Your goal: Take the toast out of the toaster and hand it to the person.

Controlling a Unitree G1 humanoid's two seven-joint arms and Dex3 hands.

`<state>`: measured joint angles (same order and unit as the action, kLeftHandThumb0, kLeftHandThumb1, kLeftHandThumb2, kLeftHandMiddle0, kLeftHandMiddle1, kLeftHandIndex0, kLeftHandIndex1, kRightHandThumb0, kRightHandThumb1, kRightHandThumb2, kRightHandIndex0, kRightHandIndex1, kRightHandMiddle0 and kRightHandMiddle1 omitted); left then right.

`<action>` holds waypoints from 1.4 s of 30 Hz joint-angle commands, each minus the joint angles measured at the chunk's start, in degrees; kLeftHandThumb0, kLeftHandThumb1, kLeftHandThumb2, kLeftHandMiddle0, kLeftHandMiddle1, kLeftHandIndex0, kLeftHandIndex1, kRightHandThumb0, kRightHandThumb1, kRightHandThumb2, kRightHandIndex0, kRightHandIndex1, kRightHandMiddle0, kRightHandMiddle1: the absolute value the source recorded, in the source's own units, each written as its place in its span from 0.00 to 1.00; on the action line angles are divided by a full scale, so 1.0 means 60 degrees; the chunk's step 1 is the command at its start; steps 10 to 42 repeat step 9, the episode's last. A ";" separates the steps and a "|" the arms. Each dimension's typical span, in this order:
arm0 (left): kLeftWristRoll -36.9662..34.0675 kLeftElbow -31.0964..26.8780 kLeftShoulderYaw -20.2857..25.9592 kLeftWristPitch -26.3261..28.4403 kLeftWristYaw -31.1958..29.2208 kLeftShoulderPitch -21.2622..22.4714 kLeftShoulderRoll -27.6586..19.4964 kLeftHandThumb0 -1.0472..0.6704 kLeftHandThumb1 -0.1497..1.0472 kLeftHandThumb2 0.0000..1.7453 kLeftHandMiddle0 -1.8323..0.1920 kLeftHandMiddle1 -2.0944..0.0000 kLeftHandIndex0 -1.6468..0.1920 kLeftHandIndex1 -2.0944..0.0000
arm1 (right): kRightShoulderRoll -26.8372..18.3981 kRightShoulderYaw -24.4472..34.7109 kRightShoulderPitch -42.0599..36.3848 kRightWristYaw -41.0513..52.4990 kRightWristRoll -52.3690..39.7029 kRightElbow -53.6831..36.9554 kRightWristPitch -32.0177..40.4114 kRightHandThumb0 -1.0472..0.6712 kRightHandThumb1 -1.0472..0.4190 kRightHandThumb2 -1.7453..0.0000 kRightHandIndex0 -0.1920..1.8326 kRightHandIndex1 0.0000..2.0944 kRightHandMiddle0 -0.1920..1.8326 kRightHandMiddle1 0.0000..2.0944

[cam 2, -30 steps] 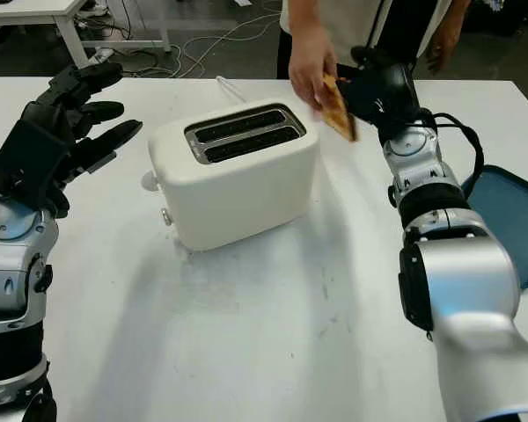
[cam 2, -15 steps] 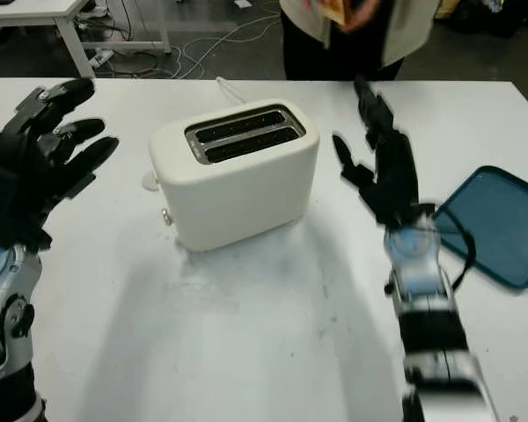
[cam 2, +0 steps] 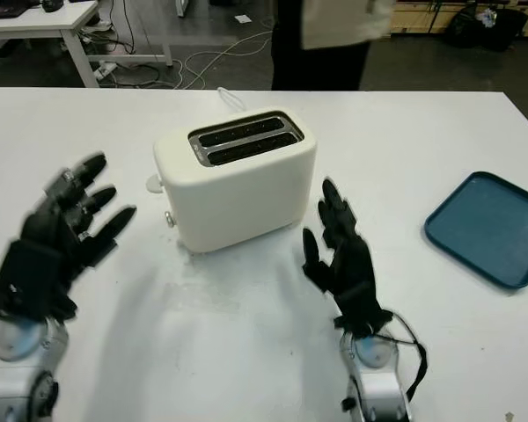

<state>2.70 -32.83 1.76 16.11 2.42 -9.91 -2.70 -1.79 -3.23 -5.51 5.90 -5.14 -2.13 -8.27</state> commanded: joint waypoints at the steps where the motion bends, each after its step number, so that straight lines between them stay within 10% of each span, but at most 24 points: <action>1: 0.0186 0.0343 -0.0183 -0.0512 0.0182 -0.0219 0.0180 0.30 0.89 0.17 0.84 0.74 0.74 0.92 | 0.0096 0.0007 0.0062 0.0036 -0.0125 -0.0197 0.0221 0.26 0.09 0.56 0.10 0.00 0.10 0.00; 42: -0.0235 0.0910 -0.0077 -0.1034 0.0059 -0.0135 0.0426 0.29 0.89 0.19 0.85 0.76 0.75 0.94 | 0.0137 0.0138 0.0173 -0.0071 0.0001 -0.0157 0.0335 0.26 0.09 0.57 0.10 0.00 0.10 0.00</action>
